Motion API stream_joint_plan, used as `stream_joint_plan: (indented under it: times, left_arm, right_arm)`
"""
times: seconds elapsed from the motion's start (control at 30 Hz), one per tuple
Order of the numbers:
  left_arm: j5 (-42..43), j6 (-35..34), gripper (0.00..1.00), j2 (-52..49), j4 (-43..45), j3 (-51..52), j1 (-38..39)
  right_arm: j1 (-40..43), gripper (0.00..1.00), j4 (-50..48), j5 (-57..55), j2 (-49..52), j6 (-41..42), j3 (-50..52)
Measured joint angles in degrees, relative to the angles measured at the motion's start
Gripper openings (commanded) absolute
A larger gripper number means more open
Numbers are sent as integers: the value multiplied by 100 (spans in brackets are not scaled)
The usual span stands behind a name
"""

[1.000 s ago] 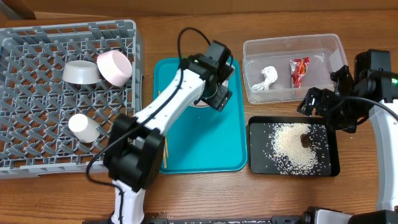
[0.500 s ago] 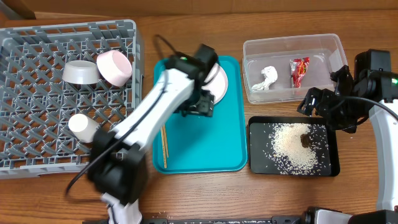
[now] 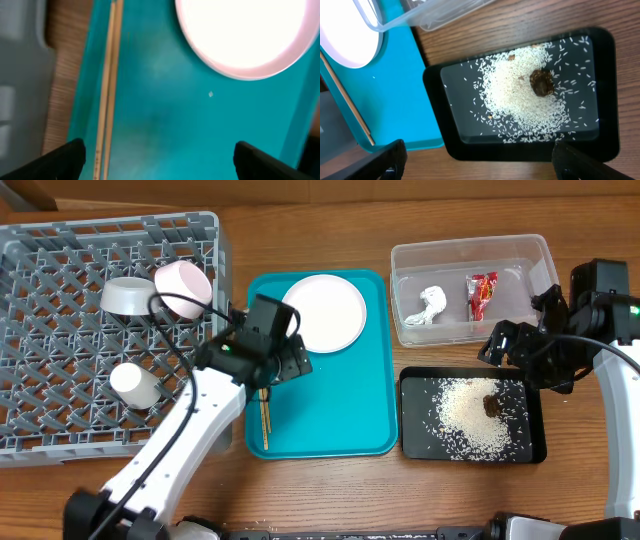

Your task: Sort waste into correct bins and load items into the dishwasher

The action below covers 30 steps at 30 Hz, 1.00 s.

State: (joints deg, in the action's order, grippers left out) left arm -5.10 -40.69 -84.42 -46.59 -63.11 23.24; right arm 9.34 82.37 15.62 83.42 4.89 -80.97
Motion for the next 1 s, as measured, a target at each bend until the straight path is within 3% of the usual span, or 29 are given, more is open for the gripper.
stream_joint_plan:
  times: [0.4,0.57,0.6,0.8,0.93,1.0]
  left_arm:
    - [437,-291,98,-1233,79,391,-313]
    - [542,-321,90,-1578,173,391,-387]
    - [557,-330,87,-1665,190,391,-387]
    - [538,-251,40,-1878,256,332,-409]
    - [557,-129,19,-1899,332,299,-417]
    - [579,-85,13,-1912,352,278,-417]
  right_arm:
    - [0,95,15,-2,0,0,0]
    - [0,95,13,0,0,2,0]
    - [0,95,15,0,0,2,0]
    - [0,95,17,0,0,-2,0]
    - [0,95,17,0,0,2,0]
    - [0,95,17,0,0,2,0]
